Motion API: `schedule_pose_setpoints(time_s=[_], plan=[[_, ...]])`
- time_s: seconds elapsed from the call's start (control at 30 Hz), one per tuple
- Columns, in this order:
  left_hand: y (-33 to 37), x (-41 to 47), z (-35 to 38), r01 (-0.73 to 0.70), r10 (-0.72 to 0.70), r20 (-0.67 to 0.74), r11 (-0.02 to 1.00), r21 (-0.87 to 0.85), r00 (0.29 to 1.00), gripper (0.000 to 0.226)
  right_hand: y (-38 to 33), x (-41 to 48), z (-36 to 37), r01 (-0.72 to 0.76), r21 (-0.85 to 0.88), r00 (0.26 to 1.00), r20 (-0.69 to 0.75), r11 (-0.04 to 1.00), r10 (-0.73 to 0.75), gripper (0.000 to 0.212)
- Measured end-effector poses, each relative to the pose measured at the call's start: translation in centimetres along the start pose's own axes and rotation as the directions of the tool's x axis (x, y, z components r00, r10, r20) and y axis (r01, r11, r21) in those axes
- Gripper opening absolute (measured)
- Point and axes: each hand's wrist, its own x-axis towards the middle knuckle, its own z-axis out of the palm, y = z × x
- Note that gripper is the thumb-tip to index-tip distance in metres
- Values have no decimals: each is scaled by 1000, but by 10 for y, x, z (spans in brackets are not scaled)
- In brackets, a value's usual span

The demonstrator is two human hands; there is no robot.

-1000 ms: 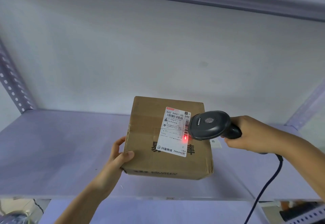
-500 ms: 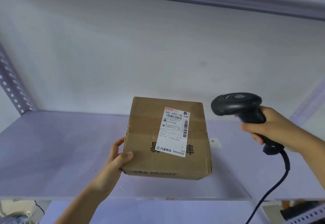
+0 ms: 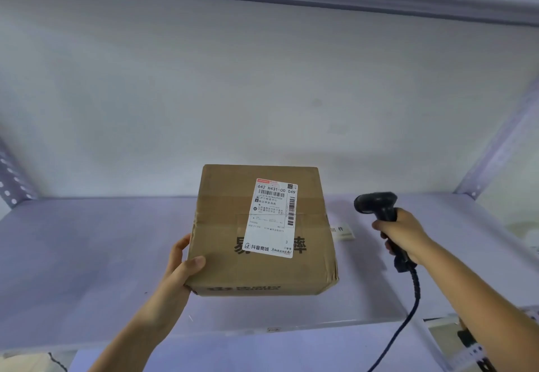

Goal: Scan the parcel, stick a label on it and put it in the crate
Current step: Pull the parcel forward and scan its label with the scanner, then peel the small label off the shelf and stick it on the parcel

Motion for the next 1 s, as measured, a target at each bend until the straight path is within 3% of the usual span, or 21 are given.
schedule_pose_setpoints(time_s=[0.83, 1.0], plan=[[-7, 2, -3, -4, 4, 10, 1000, -17, 1000, 83, 29, 23, 10, -116, -129, 993, -53, 985, 110, 10], [-10, 5, -4, 2, -3, -19, 999, -39, 1000, 57, 26, 22, 8, -154, -185, 988, -29, 971, 151, 26]])
